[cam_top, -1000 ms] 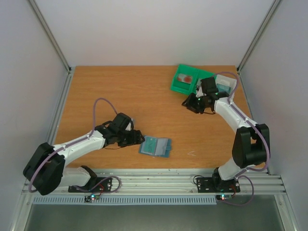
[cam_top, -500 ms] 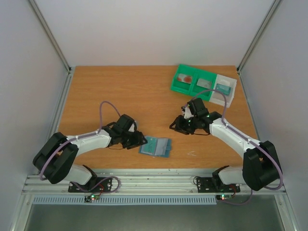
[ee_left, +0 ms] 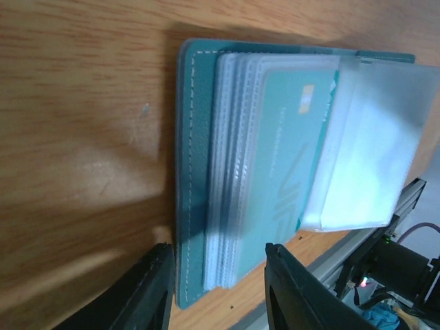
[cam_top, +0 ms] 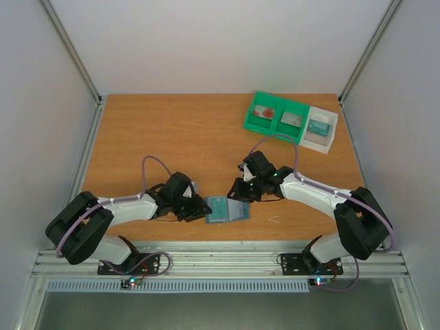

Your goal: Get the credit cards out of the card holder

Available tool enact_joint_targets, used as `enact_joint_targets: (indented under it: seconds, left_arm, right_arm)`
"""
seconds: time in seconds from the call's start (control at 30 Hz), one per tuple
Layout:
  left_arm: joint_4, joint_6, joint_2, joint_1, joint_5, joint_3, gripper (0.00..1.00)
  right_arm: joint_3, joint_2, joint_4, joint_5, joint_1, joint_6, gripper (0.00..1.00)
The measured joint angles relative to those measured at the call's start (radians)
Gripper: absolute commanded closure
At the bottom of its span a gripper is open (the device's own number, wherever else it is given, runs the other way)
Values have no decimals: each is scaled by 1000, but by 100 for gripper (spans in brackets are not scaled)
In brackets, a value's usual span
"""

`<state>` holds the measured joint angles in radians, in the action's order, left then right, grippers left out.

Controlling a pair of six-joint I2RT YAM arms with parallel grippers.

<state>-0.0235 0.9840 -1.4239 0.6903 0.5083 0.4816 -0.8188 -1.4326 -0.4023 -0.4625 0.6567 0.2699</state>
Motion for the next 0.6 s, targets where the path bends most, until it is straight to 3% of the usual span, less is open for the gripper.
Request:
enact_joint_targets:
  seconds: [0.3,0.47,0.6]
  left_arm:
    - [-60,21,115,1,-36,19,70]
    - [-61,3,108,1,-48,61,81]
    - [-53,-20,55,1,-67,62,84]
  right_arm:
    - [14,-83,29,50,2,-39,82]
    - [58,-114,92,23,2,-39,83]
    - [83,-150,154,3,2,-39,83]
